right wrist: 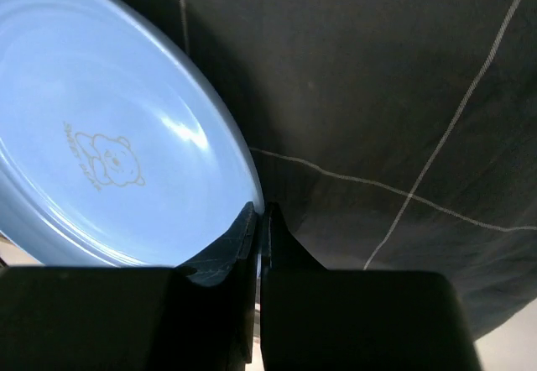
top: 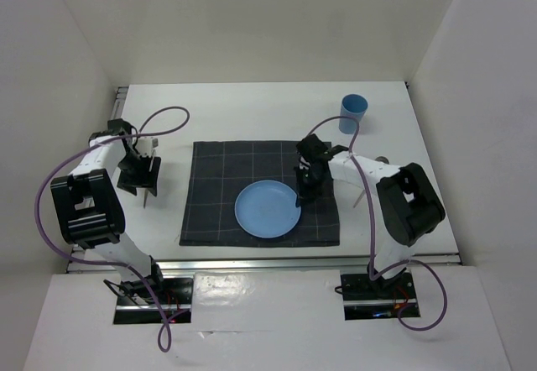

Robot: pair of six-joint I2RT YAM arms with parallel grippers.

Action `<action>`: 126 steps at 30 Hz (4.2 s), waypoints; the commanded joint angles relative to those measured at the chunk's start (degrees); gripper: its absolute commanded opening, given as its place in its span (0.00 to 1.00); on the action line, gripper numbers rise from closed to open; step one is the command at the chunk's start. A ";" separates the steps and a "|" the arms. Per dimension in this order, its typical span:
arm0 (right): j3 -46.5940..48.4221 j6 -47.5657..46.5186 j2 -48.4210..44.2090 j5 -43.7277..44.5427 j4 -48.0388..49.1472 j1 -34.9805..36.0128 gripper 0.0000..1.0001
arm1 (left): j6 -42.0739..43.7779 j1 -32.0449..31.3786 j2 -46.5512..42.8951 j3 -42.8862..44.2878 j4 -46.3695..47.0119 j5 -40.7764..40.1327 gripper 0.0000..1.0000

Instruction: Set the dinner table for one person

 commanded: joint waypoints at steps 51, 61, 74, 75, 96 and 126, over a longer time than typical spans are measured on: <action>-1.01 5.95 3.31 21.48 0.73 -33.87 0.88 | 2.81 0.34 -2.73 -7.01 3.59 1.56 0.72; -1.27 5.15 6.67 22.80 2.25 -34.40 0.00 | 2.81 0.34 -2.73 -6.49 2.54 1.04 0.72; 2.67 0.49 -13.73 31.85 -5.83 -21.15 0.00 | 2.28 0.34 0.08 0.27 0.00 1.04 0.72; 2.68 0.49 -14.60 31.33 -6.45 -19.56 0.00 | 2.28 0.34 0.08 0.28 -0.01 1.04 0.72; -0.12 3.65 -7.06 18.06 -0.57 3.40 0.00 | 2.28 0.34 -0.45 -0.25 0.51 -4.93 0.72; 1.36 10.15 -9.07 25.79 -9.08 3.40 0.65 | 3.43 0.34 7.72 6.51 2.46 -5.73 0.72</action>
